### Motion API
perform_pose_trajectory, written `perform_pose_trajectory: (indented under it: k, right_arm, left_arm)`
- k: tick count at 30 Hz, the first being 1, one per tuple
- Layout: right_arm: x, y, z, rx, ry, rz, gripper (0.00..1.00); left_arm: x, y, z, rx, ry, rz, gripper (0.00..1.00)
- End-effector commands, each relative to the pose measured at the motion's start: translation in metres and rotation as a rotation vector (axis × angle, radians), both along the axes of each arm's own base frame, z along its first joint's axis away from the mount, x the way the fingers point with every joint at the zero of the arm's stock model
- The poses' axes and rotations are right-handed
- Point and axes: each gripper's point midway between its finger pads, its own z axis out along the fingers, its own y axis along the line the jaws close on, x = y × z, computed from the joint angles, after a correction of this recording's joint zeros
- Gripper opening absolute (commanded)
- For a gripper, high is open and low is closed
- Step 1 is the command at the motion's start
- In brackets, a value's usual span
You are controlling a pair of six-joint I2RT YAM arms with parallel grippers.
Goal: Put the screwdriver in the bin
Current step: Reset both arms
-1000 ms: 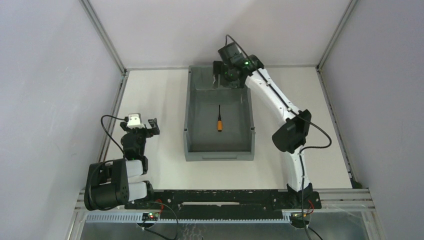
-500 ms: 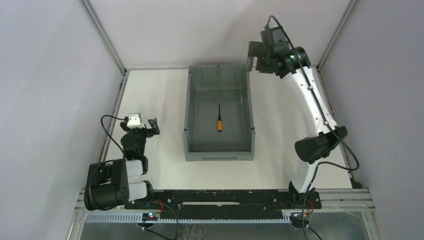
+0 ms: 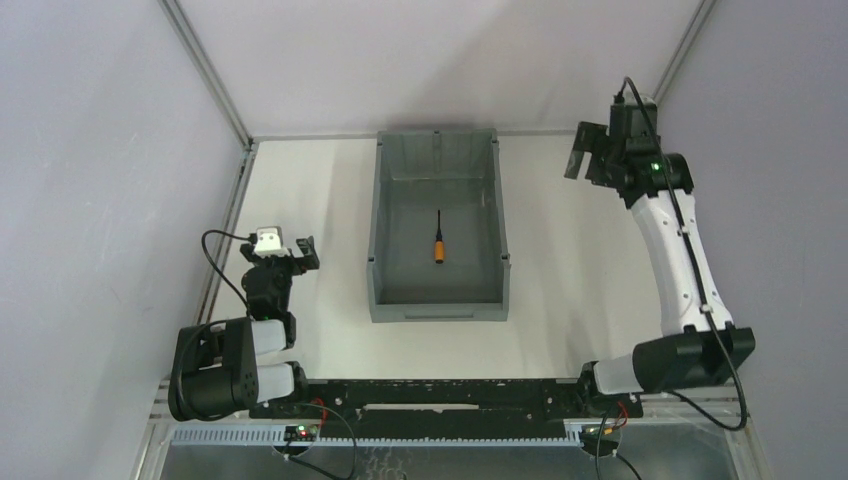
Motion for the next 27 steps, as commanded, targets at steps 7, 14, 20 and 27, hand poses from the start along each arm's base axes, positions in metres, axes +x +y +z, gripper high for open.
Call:
perform_pose_trajectory:
  k: [7, 14, 20, 27]
  right_arm:
    - [-0.036, -0.039, -0.012, 0.008, -0.126, -0.029, 1.0]
    - [-0.06, -0.045, -0.037, 0.005, -0.149, -0.046, 0.99]
    - [-0.076, -0.043, -0.052, -0.009, -0.187, -0.019, 0.99]
    - [-0.102, -0.038, -0.07, -0.011, -0.246, -0.002, 0.99]
  left_arm:
    - [0.011, 0.0, 0.026, 0.005, -0.075, -0.002, 1.0]
    - [0.011, 0.0, 0.027, 0.006, -0.076, -0.002, 1.0]
    - [0.011, 0.0, 0.027, 0.006, -0.076, -0.003, 1.0]
    - [0.011, 0.0, 0.027, 0.007, -0.077, -0.002, 1.0]
